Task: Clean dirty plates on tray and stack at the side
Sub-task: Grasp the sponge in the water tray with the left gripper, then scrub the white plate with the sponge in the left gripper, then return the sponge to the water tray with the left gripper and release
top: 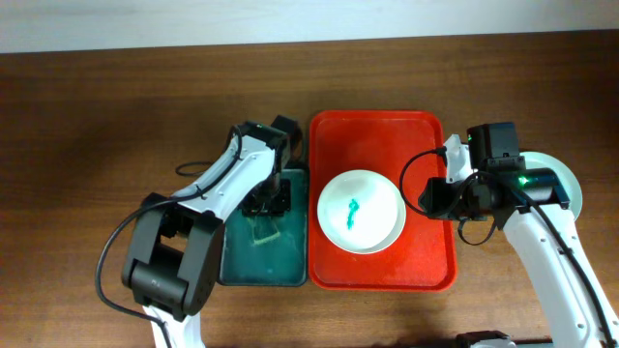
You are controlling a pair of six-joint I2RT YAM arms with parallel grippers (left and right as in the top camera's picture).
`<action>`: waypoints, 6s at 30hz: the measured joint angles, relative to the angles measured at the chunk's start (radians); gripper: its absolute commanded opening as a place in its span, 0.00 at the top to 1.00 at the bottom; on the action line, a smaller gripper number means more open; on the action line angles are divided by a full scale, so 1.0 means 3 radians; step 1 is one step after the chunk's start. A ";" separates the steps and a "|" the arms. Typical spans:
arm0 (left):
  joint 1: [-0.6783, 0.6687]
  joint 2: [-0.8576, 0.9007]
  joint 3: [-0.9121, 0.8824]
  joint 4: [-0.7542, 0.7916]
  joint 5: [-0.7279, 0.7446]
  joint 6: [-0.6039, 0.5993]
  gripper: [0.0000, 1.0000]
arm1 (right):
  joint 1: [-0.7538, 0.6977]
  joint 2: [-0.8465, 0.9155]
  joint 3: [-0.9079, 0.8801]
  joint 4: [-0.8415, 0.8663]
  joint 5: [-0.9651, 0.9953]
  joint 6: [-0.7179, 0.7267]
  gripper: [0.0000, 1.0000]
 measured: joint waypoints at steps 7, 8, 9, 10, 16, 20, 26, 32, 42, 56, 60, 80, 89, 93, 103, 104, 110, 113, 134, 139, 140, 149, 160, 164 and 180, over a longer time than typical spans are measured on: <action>-0.0004 -0.0081 -0.0532 0.0577 -0.0005 -0.0336 1.00 | 0.0000 0.0000 0.0000 -0.0003 0.0001 0.0000 0.70; -0.0004 -0.0083 -0.0530 0.0577 -0.0005 -0.0334 1.00 | 0.0000 0.0000 0.0000 -0.0003 0.0003 -0.0001 0.70; -0.0004 -0.0083 -0.0516 0.0563 -0.0005 -0.0305 1.00 | 0.0000 0.0000 0.0000 -0.0001 0.0014 0.0001 0.70; -0.0003 -0.0081 -0.0491 0.0528 -0.0005 -0.0258 1.00 | 0.0000 0.0001 0.0000 0.0005 0.0042 0.0008 0.70; -0.0003 -0.0141 0.0169 0.0225 -0.0008 0.0251 1.00 | 0.0000 0.0422 0.0001 0.0086 0.0051 0.0088 0.70; -0.0003 -0.0383 0.0478 0.0163 -0.0008 0.0444 1.00 | 0.0000 0.1005 0.0001 0.0336 -0.0202 0.0001 0.72; 0.0000 -0.0418 0.0496 0.0207 0.0211 0.0584 1.00 | 0.0000 0.1645 0.0004 0.0712 -0.0186 -0.0029 0.74; 0.0000 -0.0418 0.0496 0.0429 0.0455 0.0689 1.00 | 0.0000 0.1766 0.0004 0.0816 -0.0050 -0.0029 0.96; -0.0509 -0.0294 0.0496 0.1035 0.0889 0.0693 1.00 | 0.0001 0.1769 0.0003 0.0811 -0.0099 0.0168 0.96; -0.0865 0.0642 0.0552 0.1326 0.1602 0.0247 1.00 | 0.0001 0.1773 -0.0001 0.0782 -0.0104 0.0181 0.95; -0.0860 0.0642 0.0678 0.0791 0.1094 0.0214 1.00 | 0.0027 0.1776 -0.0003 0.0773 -0.0156 0.0182 0.95; -0.0757 0.0912 0.0797 0.1643 0.1966 0.0165 1.00 | -0.0009 0.1776 -0.0003 0.0753 -0.0070 0.0200 0.95; -0.0830 0.0963 0.0825 0.1681 0.2069 0.0164 1.00 | -0.0009 0.1776 -0.0003 0.0752 -0.0084 0.0214 0.95; -0.0641 0.0963 0.1012 0.1256 0.1662 0.0178 1.00 | 0.0020 0.1776 -0.0003 0.0764 -0.0149 0.0214 0.95; -0.0498 0.0966 0.1268 0.0439 0.0938 0.0408 1.00 | 0.0020 0.1776 -0.0003 0.0740 -0.0198 0.0211 0.96; -0.0525 0.0966 0.1269 0.0360 0.0941 0.0418 1.00 | 0.0020 0.1776 -0.0003 0.0736 -0.0197 0.0209 0.96; -0.0741 0.0980 0.1268 0.0238 0.1208 0.0486 1.00 | 0.0019 0.1776 -0.0003 0.0731 -0.0149 0.0173 0.96; -0.0884 0.1029 0.1265 0.0261 0.1616 0.0496 1.00 | 0.0019 0.1776 -0.0003 0.0732 -0.0148 0.0173 0.96; -0.0549 0.1068 0.1225 0.1619 0.1593 0.0309 0.99 | -0.0003 0.1776 0.0001 0.0811 -0.0113 0.0240 0.96; -0.0622 0.1078 0.1222 0.1801 0.1602 0.0303 1.00 | -0.0003 0.1776 0.0001 0.0809 -0.0113 0.0240 0.96; -0.0641 0.1078 0.1222 0.1813 0.1606 0.0303 1.00 | -0.0003 0.1776 0.0001 0.0807 -0.0113 0.0240 0.96; -0.0640 0.1078 0.1245 0.1343 0.1550 0.0303 1.00 | 0.0001 0.1776 0.0000 0.0759 -0.0142 0.0231 0.96; -0.0519 0.1047 0.1462 0.0071 0.0818 0.0305 1.00 | 0.0029 0.1776 0.0000 0.0754 -0.0201 0.0210 0.96; -0.0518 0.1069 0.1678 -0.0336 0.0696 0.0305 1.00 | 0.0029 0.1776 0.0000 0.0736 -0.0201 0.0206 0.96; -0.0319 -0.0001 0.1436 -0.0772 -0.0178 0.0342 1.00 | 0.0025 0.1776 0.0000 0.0692 -0.0173 0.0187 0.96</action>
